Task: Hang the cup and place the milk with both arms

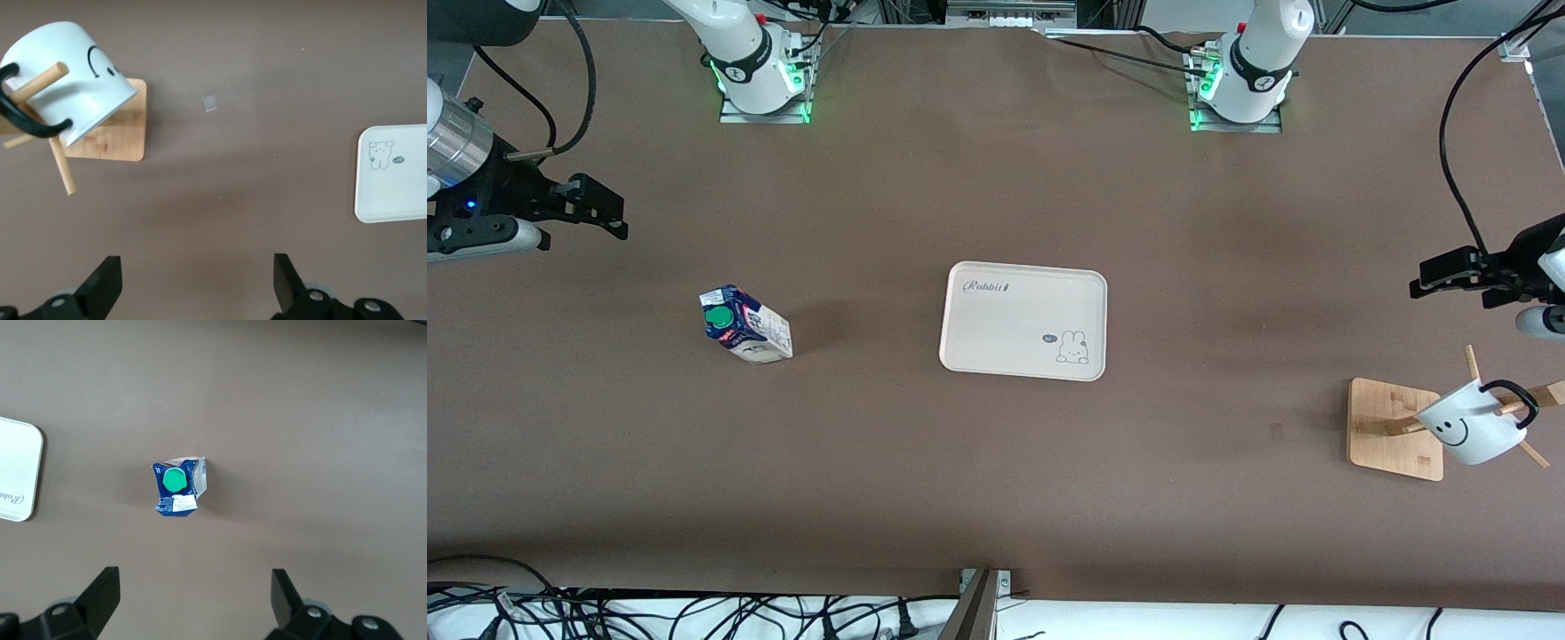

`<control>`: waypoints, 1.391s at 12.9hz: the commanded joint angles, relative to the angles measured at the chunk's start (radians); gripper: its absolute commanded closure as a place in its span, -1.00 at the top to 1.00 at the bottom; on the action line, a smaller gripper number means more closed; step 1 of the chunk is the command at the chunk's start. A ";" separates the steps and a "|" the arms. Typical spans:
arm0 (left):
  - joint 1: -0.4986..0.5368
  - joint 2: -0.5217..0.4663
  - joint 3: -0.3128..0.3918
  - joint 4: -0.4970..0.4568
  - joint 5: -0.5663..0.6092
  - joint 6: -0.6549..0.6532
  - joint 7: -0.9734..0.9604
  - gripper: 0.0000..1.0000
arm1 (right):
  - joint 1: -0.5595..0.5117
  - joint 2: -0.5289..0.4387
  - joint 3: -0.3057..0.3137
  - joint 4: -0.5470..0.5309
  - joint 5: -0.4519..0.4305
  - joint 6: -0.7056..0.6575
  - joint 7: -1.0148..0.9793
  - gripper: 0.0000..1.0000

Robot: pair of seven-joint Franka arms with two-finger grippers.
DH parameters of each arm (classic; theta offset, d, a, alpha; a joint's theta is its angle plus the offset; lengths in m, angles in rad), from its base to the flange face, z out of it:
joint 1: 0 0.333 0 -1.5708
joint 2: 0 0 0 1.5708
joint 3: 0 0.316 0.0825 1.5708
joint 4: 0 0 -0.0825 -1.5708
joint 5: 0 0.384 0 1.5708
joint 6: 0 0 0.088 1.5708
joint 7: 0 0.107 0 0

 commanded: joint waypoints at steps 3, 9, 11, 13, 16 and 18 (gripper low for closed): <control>-0.008 -0.013 0.003 0.110 0.033 -0.154 -0.001 1.00 | -0.008 0.008 0.009 0.022 -0.001 -0.008 0.003 1.00; -0.031 -0.076 -0.032 0.060 0.088 -0.135 0.011 1.00 | -0.008 0.008 0.009 0.022 -0.001 -0.008 0.003 1.00; -0.019 -0.166 -0.051 -0.086 0.093 -0.026 0.008 1.00 | -0.008 0.008 0.009 0.022 -0.001 -0.008 0.003 1.00; 0.036 -0.190 -0.078 -0.126 0.093 0.004 0.008 1.00 | -0.008 0.008 0.009 0.022 -0.001 -0.008 0.003 1.00; 0.145 -0.191 -0.179 -0.126 0.093 -0.004 0.001 1.00 | -0.008 0.008 0.009 0.022 -0.001 -0.008 0.003 1.00; 0.138 -0.211 -0.176 -0.151 0.093 -0.003 -0.006 1.00 | -0.008 0.008 0.009 0.022 -0.001 -0.008 0.003 1.00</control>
